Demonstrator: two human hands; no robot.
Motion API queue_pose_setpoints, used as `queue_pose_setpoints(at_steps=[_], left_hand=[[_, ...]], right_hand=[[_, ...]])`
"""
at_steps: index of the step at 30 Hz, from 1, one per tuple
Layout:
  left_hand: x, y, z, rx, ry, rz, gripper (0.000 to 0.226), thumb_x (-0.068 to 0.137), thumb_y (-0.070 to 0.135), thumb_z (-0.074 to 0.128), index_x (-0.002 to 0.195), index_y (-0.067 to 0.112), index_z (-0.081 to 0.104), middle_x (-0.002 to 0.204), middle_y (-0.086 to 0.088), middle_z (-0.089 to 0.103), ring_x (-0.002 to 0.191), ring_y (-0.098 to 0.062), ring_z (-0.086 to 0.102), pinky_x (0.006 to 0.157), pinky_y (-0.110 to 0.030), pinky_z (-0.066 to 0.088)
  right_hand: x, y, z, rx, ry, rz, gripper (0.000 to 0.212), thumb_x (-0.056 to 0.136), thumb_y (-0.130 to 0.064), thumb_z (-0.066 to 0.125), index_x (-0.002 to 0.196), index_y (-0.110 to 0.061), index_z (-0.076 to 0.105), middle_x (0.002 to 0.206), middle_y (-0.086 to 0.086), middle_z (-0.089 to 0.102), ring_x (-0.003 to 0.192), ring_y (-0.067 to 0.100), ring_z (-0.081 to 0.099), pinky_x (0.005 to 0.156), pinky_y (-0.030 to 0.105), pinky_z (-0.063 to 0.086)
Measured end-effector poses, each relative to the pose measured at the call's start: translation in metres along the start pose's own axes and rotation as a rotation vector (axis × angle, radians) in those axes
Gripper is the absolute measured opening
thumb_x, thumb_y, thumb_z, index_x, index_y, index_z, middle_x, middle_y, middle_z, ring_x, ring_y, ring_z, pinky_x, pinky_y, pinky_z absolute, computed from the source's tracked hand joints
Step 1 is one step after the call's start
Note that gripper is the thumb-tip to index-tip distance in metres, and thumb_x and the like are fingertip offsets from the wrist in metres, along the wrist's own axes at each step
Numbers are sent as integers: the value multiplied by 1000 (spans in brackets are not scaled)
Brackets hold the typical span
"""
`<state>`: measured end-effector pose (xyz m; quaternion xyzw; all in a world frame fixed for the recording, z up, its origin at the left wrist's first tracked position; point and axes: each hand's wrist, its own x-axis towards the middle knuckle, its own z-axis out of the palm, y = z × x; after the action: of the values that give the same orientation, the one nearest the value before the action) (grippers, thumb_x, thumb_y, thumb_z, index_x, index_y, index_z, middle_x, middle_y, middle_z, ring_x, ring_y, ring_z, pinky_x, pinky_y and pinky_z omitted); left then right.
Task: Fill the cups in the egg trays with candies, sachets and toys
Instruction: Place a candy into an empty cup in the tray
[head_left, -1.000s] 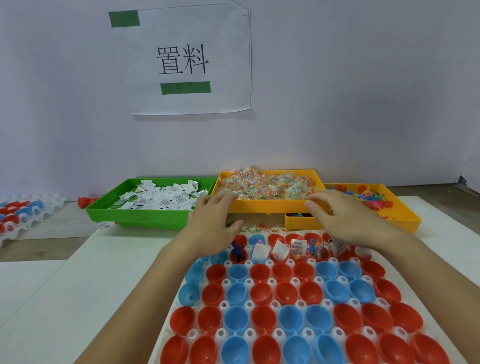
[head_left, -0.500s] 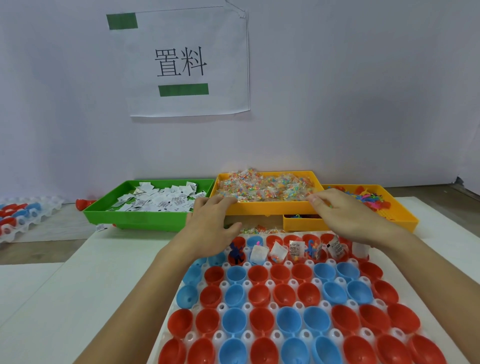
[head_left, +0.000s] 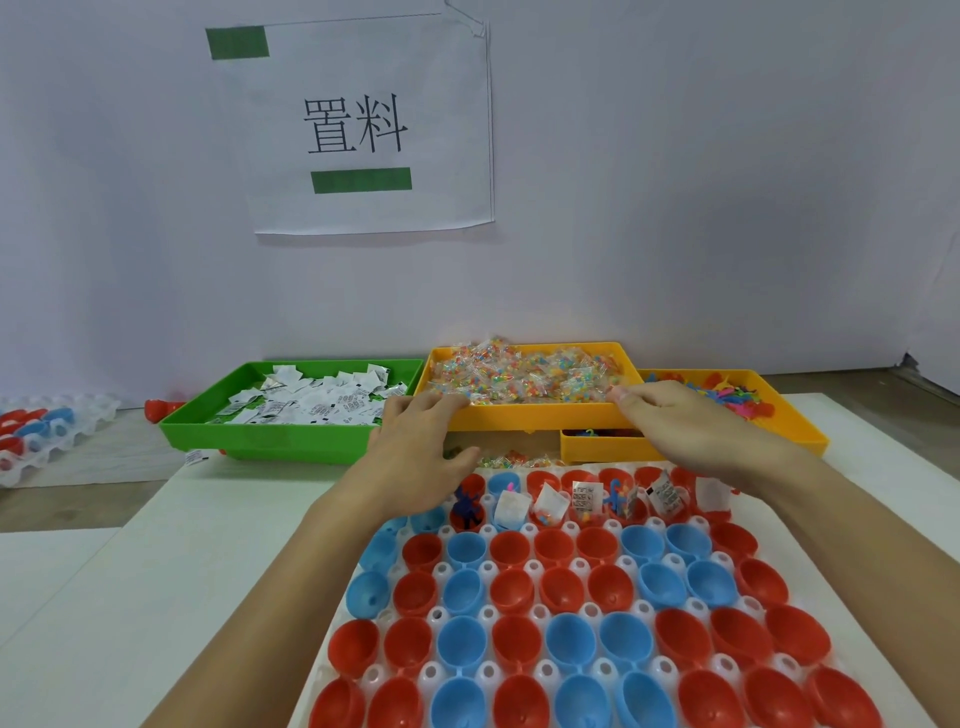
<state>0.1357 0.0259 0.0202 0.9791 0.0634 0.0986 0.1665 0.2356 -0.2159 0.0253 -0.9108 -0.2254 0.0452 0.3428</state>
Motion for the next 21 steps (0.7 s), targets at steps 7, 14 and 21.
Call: queue_pose_setpoints(at_steps=[7, 14, 21], left_hand=[[0, 0, -1, -1, -9, 2, 62, 97, 41, 55, 151, 30, 29, 155, 5, 32, 143, -24, 13, 116, -50, 25], [-1, 1, -2, -5, -25, -3, 62, 97, 42, 55, 152, 29, 28, 156, 5, 31, 143, -23, 12, 116, -50, 25], [-3, 2, -7, -34, -20, -3, 58, 97, 40, 55, 150, 30, 32, 156, 4, 32, 144, -25, 16, 117, -53, 25]], right_hand=[[-1, -1, -1, 39, 2, -69, 43, 106, -45, 32, 143, -34, 50, 152, -12, 44, 126, 0, 36, 97, 25, 30], [-2, -4, 0, 7, 11, -79, 44, 107, -42, 31, 136, -23, 58, 155, -8, 41, 142, 11, 35, 99, 24, 26], [-1, -4, -3, 44, 191, -95, 39, 107, -33, 38, 133, -19, 62, 140, -3, 58, 124, 9, 48, 91, 25, 35]])
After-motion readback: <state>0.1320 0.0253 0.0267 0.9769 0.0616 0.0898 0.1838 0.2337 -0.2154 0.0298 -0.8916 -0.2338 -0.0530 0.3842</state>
